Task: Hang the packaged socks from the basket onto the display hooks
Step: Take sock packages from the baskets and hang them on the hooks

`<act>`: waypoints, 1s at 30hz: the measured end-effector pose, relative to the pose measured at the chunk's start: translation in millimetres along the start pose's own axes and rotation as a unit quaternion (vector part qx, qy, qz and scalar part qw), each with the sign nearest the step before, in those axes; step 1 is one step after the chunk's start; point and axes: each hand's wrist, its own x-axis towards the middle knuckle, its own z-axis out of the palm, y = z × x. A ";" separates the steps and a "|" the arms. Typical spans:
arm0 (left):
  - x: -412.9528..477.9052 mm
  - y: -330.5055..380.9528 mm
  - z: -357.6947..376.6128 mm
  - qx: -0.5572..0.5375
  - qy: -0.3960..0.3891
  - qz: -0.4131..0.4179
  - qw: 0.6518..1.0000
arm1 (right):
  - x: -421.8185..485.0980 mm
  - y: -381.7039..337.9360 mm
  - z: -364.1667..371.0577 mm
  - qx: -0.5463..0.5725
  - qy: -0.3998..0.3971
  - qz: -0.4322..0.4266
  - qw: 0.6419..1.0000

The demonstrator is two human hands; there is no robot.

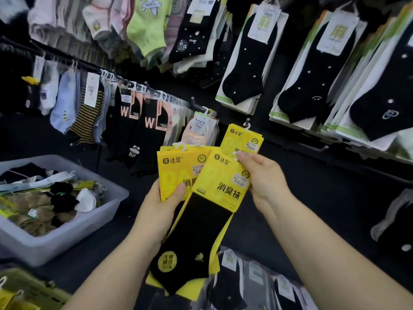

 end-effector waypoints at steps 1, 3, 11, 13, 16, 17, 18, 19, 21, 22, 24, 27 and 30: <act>7.4 0.5 -2.0 -0.005 0.012 0.009 1.000 | 9.7 -7.5 -2.0 0.001 0.026 -0.013 1.000; 17.4 -2.2 -10.4 0.008 0.032 0.028 0.999 | 30.8 -20.4 -4.2 -0.006 0.076 -0.040 0.996; 33.3 -23.8 -36.5 0.121 0.043 0.039 0.991 | 104.6 -32.3 11.2 -0.112 0.156 -0.096 0.977; 34.6 -23.6 -38.0 0.102 0.035 0.025 0.994 | 111.9 -27.2 9.3 -0.107 0.177 -0.083 0.975; 35.7 -22.2 -38.0 0.053 0.028 -0.009 0.998 | 110.6 -16.9 4.5 -0.100 0.222 -0.086 0.966; 35.1 -21.1 -36.3 0.041 0.019 -0.019 0.999 | 106.3 -12.6 3.7 -0.109 0.240 -0.098 0.960; 34.0 -20.0 -34.1 0.032 0.009 -0.027 0.999 | 99.3 -7.6 3.7 -0.127 0.248 -0.112 0.954; 32.5 -18.9 -31.5 0.021 0.000 -0.031 0.999 | 90.4 -2.0 4.2 -0.154 0.241 -0.126 0.950; 28.3 -16.6 -24.4 0.001 -0.016 -0.036 0.999 | 65.1 9.2 6.1 -0.227 0.201 -0.152 0.941; 25.4 -15.3 -19.5 -0.007 -0.025 -0.038 0.999 | 50.5 13.5 7.7 -0.260 0.176 -0.167 0.935; 18.7 -11.8 -8.2 -0.016 -0.043 -0.039 0.998 | 23.6 19.4 12.8 -0.305 0.108 -0.194 0.926; 9.5 -6.2 8.3 -0.026 -0.069 -0.035 0.997 | -1.9 18.7 24.0 -0.322 -0.004 -0.195 0.926; 3.7 -1.9 19.2 -0.039 -0.090 -0.031 0.995 | -5.8 7.4 25.5 -0.276 -0.008 -0.193 0.942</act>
